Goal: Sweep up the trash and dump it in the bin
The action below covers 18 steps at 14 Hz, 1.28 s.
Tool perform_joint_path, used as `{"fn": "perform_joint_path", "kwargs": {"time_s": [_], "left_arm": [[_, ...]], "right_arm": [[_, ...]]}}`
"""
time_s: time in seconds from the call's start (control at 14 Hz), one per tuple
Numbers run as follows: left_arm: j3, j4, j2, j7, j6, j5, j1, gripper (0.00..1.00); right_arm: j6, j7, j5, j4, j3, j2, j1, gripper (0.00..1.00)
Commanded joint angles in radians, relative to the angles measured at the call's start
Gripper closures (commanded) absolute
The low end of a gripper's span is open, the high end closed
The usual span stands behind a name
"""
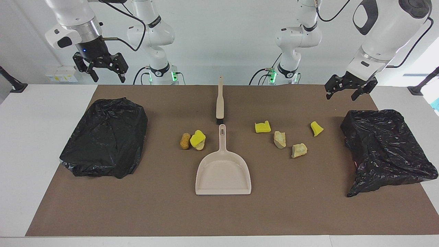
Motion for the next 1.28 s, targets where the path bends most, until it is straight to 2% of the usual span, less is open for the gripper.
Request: {"fn": "perform_joint_path", "kwargs": {"time_s": [0.0, 0.21, 0.43, 0.85, 1.0, 1.21], "left_arm": [[0.008, -0.071, -0.048, -0.004, 0.019, 0.0, -0.082, 0.0], [0.008, -0.117, -0.05, -0.112, 0.07, -0.024, -0.188, 0.0], [0.008, -0.226, -0.085, -0.238, 0.175, -0.046, -0.3, 0.0], [0.008, -0.387, -0.088, -0.471, 0.344, -0.055, -0.503, 0.0], [0.008, -0.418, -0.076, -0.543, 0.358, -0.055, -0.579, 0.0], [0.008, -0.548, -0.071, -0.7, 0.517, -0.055, -0.717, 0.0]], "right_arm": [[0.006, -0.019, -0.002, -0.017, 0.006, -0.018, -0.012, 0.0], [0.008, -0.019, -0.002, -0.019, 0.006, -0.018, -0.012, 0.0], [0.008, -0.019, -0.002, -0.019, 0.006, -0.018, -0.012, 0.0], [0.006, -0.019, -0.002, -0.019, 0.006, -0.018, -0.012, 0.0], [0.006, -0.019, -0.002, -0.019, 0.006, -0.018, -0.012, 0.0], [0.006, -0.019, -0.002, -0.021, 0.006, -0.018, -0.012, 0.0]]}}
